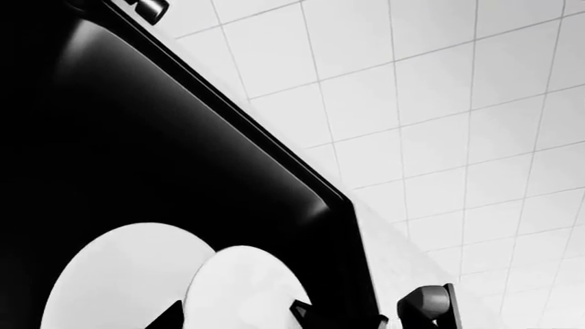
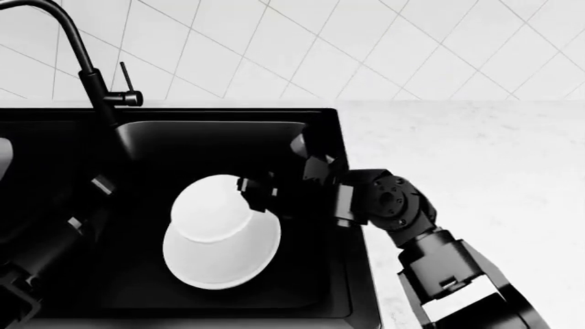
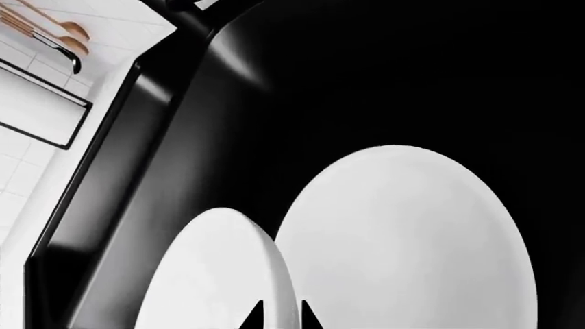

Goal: Stack the bowls in the sink.

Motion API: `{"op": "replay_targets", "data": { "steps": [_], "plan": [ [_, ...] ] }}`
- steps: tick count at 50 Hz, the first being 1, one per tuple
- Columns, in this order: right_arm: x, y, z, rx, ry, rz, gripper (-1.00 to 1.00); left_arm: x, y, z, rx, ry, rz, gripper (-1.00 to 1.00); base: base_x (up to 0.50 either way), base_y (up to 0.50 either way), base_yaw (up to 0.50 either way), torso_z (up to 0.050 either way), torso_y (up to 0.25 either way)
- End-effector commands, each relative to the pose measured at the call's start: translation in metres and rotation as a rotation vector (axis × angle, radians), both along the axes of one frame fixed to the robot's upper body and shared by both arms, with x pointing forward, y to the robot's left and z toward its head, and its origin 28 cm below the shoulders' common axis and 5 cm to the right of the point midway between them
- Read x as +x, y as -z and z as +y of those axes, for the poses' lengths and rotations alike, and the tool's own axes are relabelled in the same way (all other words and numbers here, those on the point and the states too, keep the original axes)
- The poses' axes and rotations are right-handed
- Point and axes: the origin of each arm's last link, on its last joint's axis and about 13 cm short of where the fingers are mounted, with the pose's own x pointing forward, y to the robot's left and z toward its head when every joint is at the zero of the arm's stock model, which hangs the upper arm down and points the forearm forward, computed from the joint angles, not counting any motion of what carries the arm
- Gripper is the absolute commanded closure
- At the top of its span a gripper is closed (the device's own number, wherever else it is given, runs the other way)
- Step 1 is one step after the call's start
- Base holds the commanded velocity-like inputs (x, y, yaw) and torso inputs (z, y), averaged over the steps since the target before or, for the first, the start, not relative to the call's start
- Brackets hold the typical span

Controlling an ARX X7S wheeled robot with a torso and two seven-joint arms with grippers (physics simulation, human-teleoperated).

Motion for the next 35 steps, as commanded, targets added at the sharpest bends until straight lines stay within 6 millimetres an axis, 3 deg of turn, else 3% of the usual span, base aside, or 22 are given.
{"op": "replay_targets", "data": {
  "steps": [1,35],
  "plan": [
    [0.003,0.002,0.005,0.036,-0.015,0.003,1.00,0.000,0.000,0.000,0.000,0.000,0.005,-1.00,0.00,0.00,0.00,0.000,0.000],
    [0.008,0.026,0.013,0.024,-0.035,0.032,1.00,0.000,0.004,-0.002,-0.005,0.003,0.020,-1.00,0.00,0.00,0.00,0.000,0.000]
  ]
}}
